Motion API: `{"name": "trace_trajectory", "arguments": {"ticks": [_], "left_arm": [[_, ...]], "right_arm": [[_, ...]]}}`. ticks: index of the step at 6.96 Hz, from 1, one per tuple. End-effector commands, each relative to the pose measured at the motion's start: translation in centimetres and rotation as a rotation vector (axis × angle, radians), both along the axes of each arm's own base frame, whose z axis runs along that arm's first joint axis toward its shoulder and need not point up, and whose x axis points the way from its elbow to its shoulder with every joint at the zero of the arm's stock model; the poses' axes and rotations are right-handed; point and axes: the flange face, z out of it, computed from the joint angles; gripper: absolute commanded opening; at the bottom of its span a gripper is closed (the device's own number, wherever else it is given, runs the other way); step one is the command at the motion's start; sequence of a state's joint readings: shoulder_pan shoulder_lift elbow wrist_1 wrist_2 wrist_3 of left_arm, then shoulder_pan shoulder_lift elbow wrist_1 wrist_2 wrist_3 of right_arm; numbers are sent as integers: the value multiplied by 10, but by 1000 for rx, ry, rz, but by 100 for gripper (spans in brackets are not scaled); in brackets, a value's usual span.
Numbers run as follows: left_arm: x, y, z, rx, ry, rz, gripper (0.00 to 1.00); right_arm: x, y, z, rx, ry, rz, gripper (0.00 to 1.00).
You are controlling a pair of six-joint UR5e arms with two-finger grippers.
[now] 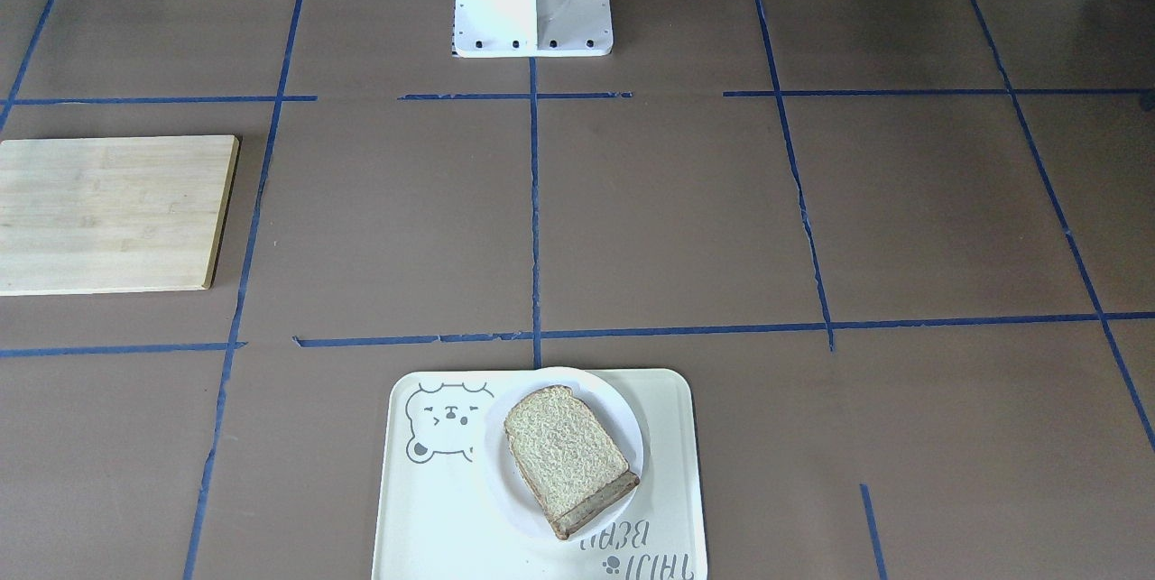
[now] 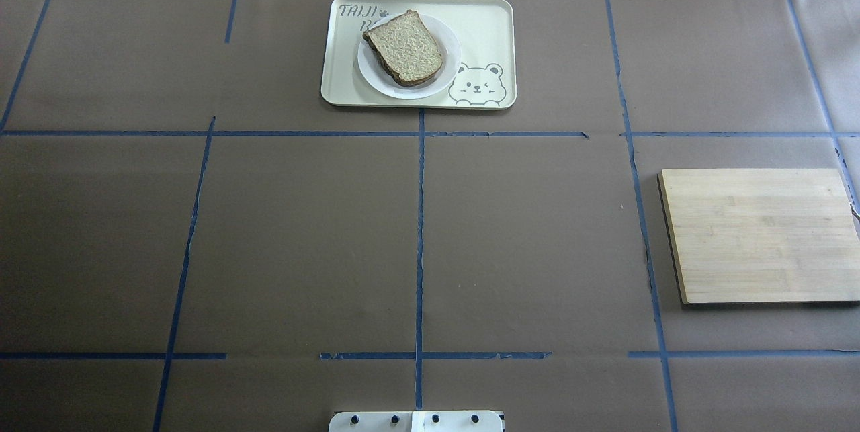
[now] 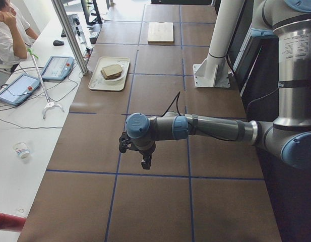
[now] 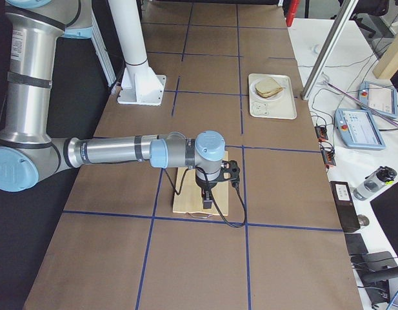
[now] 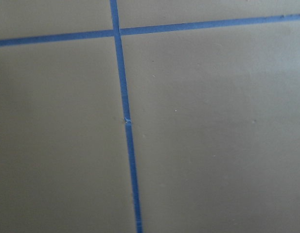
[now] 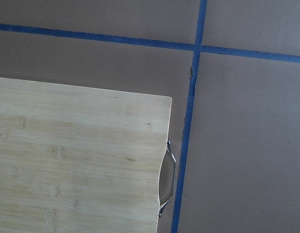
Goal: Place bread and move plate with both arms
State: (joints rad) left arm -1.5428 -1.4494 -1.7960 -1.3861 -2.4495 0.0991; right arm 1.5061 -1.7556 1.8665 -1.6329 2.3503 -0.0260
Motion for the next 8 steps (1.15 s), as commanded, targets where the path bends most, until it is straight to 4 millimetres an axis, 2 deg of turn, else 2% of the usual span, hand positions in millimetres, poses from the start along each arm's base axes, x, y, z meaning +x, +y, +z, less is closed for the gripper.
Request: {"name": "trace_trajectory", "arguments": {"ticks": [1, 5, 7, 8], "left_arm": [[-11, -9, -2, 14, -148, -46, 100], [-10, -10, -4, 51, -139, -40, 100], [-10, -7, -32, 121, -139, -46, 100], [-11, -6, -36, 129, -140, -48, 100]], "right_arm": [[6, 2, 3, -5, 8, 13, 100], [6, 2, 4, -1, 8, 12, 100], [6, 2, 5, -7, 11, 12, 100], [6, 3, 2, -3, 7, 11, 100]]}}
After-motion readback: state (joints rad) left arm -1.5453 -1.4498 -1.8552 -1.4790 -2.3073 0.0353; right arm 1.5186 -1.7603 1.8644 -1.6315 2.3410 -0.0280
